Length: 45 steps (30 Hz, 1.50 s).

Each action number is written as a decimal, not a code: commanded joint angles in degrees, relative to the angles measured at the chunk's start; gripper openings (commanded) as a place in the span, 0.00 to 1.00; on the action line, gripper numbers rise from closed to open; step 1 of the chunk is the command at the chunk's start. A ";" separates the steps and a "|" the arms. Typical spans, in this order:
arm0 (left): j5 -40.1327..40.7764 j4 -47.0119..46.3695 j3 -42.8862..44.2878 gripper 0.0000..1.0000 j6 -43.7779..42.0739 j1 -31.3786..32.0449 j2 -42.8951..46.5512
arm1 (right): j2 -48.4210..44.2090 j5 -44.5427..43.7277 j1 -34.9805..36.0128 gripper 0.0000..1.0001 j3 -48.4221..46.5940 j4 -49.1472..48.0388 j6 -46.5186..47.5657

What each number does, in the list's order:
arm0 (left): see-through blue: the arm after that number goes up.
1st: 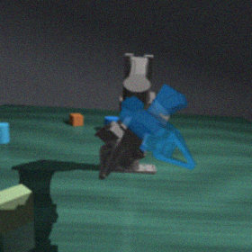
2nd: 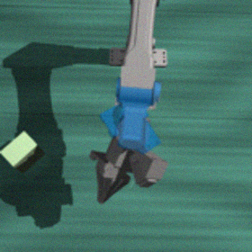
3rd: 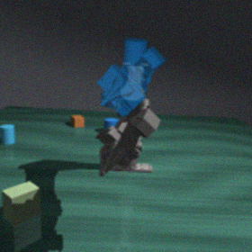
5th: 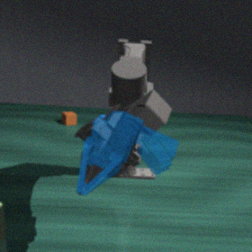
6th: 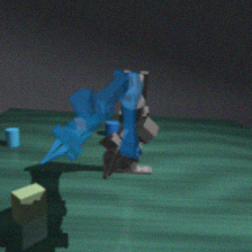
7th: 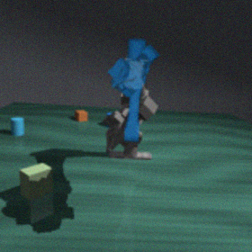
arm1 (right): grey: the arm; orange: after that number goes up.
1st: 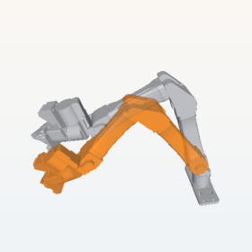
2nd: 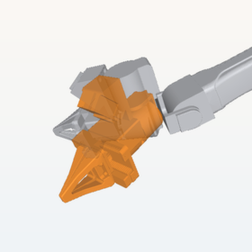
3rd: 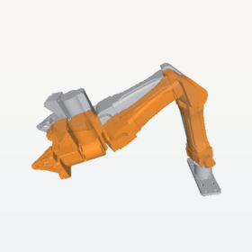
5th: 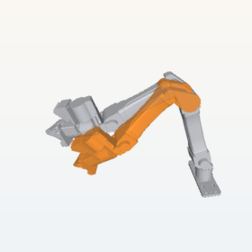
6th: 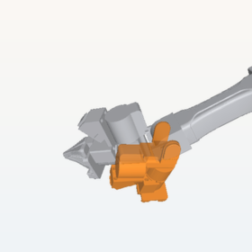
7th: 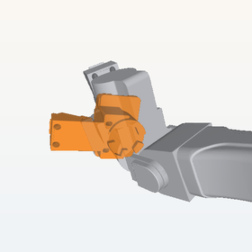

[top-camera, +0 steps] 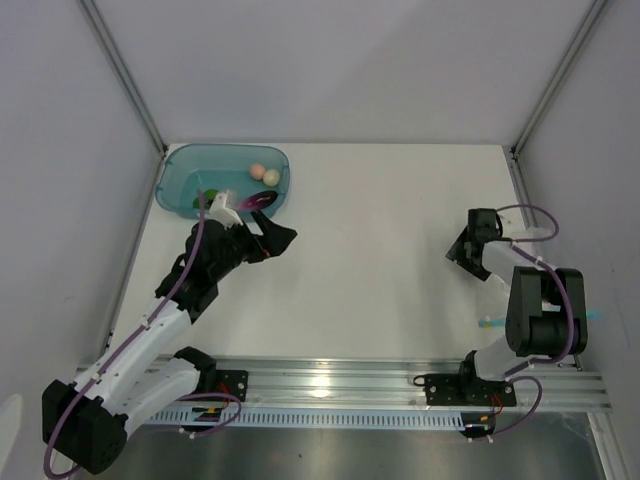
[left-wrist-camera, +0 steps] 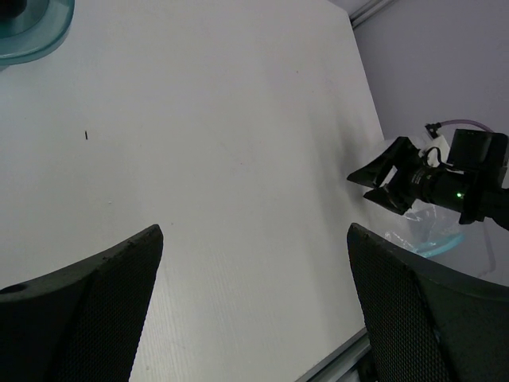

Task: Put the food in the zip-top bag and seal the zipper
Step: Pick up the zipper food storage bag at the center of the board.

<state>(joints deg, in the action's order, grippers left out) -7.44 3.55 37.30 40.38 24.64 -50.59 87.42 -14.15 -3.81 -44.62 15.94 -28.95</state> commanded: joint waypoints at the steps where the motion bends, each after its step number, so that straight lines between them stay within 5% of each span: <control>1: 1.29 1.80 2.16 0.98 -1.71 0.41 2.94 | 4.76 7.10 3.64 0.69 -2.48 -4.07 -2.51; 10: 2.87 4.62 -0.56 0.98 -2.41 0.41 9.37 | 8.21 15.02 22.52 0.69 -10.56 -6.72 -4.97; 14: 2.26 6.11 0.41 0.99 -3.20 0.41 8.93 | 2.96 8.29 27.54 0.73 -14.61 -1.47 -3.84; 17: 1.03 6.03 1.46 0.99 -3.64 0.41 8.58 | -0.21 4.42 22.46 0.81 -17.51 5.38 -3.05; 20: -0.46 4.80 1.02 0.98 -3.20 0.41 8.40 | -2.42 -1.65 16.75 0.99 -18.40 9.01 0.73; 30: -6.09 -2.32 -0.91 0.98 -0.22 1.37 3.57 | 1.70 -20.20 11.72 0.99 -18.75 16.57 8.03; 39: -8.37 -6.19 0.23 0.98 0.58 3.04 -1.53 | 17.60 -44.96 10.32 0.99 -22.69 23.33 2.25; 45: -9.34 -7.33 0.76 0.98 0.75 3.66 -4.16 | 22.09 -46.05 7.68 0.99 -21.57 23.61 -1.28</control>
<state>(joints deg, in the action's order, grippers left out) -15.16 -0.54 36.77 40.49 27.57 -54.04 108.77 -55.18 5.10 -65.41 38.37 -26.09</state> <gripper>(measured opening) 0.982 0.992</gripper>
